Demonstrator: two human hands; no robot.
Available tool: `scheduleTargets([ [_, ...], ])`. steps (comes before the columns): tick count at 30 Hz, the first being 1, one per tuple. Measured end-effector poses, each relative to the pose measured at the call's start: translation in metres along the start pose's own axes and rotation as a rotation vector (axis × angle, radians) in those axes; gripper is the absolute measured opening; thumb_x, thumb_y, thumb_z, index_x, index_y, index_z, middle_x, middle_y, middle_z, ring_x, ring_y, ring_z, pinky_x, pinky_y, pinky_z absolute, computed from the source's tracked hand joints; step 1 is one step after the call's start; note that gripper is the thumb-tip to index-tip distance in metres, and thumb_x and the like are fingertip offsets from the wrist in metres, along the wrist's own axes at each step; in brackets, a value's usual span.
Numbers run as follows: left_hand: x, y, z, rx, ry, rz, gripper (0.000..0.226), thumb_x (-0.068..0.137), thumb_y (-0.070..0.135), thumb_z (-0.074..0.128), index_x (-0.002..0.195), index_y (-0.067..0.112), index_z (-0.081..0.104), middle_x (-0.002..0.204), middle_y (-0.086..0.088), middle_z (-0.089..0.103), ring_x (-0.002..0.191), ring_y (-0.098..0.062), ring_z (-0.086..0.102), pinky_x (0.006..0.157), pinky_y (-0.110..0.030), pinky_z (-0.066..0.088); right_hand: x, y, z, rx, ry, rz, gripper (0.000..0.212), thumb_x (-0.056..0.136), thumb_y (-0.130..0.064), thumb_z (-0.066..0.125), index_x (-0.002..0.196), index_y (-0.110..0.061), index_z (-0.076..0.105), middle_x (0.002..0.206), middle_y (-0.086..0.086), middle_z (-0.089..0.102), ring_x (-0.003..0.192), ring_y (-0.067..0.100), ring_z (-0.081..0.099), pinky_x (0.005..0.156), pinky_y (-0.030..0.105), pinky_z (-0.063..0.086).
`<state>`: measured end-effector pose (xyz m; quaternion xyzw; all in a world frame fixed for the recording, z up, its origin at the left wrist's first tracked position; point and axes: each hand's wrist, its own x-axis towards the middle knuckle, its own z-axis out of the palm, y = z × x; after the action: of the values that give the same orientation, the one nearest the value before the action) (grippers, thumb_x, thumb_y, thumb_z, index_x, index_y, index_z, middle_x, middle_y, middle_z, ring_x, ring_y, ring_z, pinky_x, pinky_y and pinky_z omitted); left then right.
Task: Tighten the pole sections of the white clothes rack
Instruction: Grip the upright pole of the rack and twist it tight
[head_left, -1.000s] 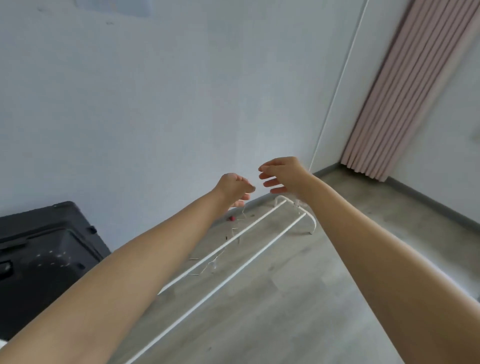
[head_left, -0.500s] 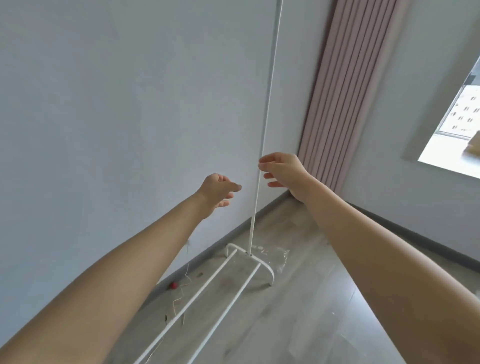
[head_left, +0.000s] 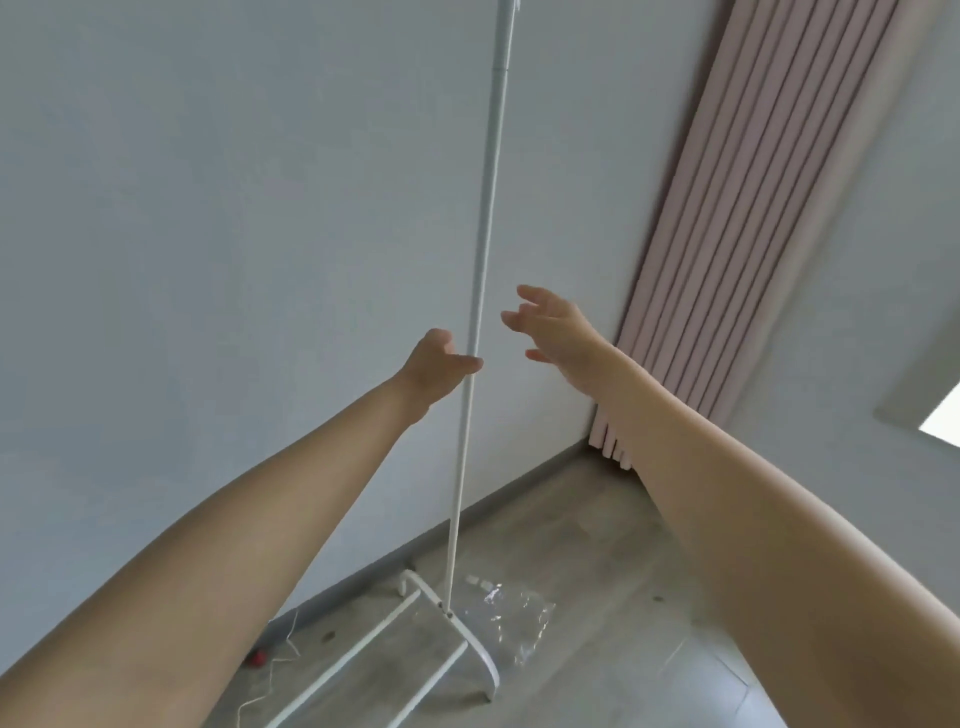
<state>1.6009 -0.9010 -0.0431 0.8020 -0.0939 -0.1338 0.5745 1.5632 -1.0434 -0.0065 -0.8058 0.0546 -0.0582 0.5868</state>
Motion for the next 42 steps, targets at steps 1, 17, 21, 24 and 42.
scheduleTargets([
  [1, 0.014, 0.002, 0.006, 0.006, 0.034, -0.009, 0.053, 0.083, 0.012, 0.054, 0.118, -0.021, 0.032, 0.115, -0.038, 0.045, 0.135, -0.032, 0.011, 0.105, -0.053, 0.033, 0.016, 0.001, -0.005, -0.015, -0.043, -0.008, 0.062, 0.087, -0.025, 0.057, 0.142, -0.019, 0.029, 0.151, 0.008, 0.032, 0.135, 0.021, 0.036, 0.108, 0.037, 0.035],
  [17, 0.168, 0.030, 0.033, 0.020, 0.209, -0.022, 0.014, 0.090, 0.012, 0.041, 0.076, 0.013, 0.039, 0.074, -0.005, 0.039, 0.072, -0.018, 0.040, 0.068, -0.026, 0.032, 0.202, -0.002, -0.027, 0.160, -0.346, -0.216, 0.043, 0.095, -0.026, 0.043, 0.135, -0.013, 0.043, 0.116, 0.005, 0.057, 0.112, 0.021, 0.053, 0.104, 0.038, 0.038],
  [21, 0.194, 0.024, 0.040, -0.091, 0.265, 0.012, 0.022, 0.092, 0.011, 0.039, 0.072, 0.019, 0.042, 0.075, 0.002, 0.043, 0.072, -0.012, 0.047, 0.070, -0.022, 0.037, 0.225, 0.003, -0.033, 0.300, -0.452, -0.246, 0.028, 0.095, -0.025, 0.042, 0.113, -0.010, 0.058, 0.088, 0.005, 0.055, 0.084, 0.017, 0.057, 0.085, 0.033, 0.053],
  [24, 0.209, 0.023, 0.044, -0.147, 0.276, 0.044, 0.026, 0.091, 0.010, 0.042, 0.067, 0.019, 0.040, 0.069, 0.001, 0.039, 0.066, -0.013, 0.042, 0.068, -0.022, 0.036, 0.241, 0.009, -0.036, 0.369, -0.525, -0.252, 0.023, 0.095, -0.028, 0.043, 0.102, -0.016, 0.061, 0.083, 0.003, 0.055, 0.078, 0.015, 0.058, 0.070, 0.022, 0.054],
  [42, 0.283, 0.072, 0.166, -0.269, 0.382, 0.039, 0.034, 0.088, 0.000, 0.044, 0.057, 0.012, 0.039, 0.055, -0.004, 0.037, 0.053, -0.017, 0.036, 0.059, -0.027, 0.035, 0.309, 0.058, -0.168, 0.415, -0.683, -0.283, 0.021, 0.092, -0.030, 0.047, 0.093, -0.021, 0.066, 0.080, 0.003, 0.054, 0.074, 0.016, 0.056, 0.071, 0.026, 0.054],
])
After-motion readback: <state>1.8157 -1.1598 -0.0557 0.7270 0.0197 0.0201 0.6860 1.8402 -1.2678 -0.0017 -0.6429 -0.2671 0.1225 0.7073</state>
